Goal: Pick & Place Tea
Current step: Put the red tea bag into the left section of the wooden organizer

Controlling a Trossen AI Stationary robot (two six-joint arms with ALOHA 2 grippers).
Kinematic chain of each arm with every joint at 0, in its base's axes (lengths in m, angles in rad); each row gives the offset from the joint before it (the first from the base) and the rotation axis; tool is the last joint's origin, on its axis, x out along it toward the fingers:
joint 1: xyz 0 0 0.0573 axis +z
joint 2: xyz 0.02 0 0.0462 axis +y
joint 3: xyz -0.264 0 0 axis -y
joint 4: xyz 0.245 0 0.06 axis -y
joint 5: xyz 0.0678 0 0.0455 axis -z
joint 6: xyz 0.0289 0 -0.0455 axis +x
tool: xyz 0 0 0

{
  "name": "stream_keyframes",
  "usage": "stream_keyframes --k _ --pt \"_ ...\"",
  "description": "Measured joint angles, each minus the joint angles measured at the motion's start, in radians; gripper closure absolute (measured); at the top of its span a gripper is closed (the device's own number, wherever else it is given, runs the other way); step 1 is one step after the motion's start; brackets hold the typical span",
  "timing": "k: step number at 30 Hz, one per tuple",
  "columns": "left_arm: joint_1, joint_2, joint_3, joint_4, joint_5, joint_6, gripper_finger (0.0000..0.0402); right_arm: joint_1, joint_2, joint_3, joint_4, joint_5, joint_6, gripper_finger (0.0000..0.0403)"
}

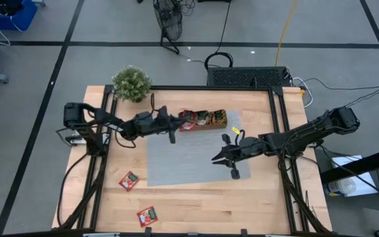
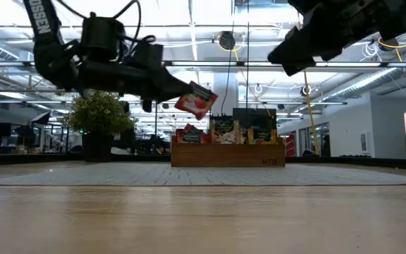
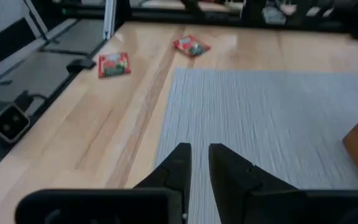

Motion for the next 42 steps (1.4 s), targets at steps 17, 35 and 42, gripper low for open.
stream_keyframes --k 17,35,42 --pt "0.062 0.260 -0.009 0.321 0.068 0.253 0.0401 0.000 0.000 0.000 0.128 0.027 -0.062 0.0360" --pt "0.094 0.268 -0.009 0.305 0.070 0.399 0.0396 -0.004 0.000 -0.061 0.244 0.105 -0.114 0.0360" --pt "0.112 0.268 -0.008 0.278 0.070 0.394 0.0399 -0.004 0.000 -0.061 0.244 0.105 -0.129 0.0360"
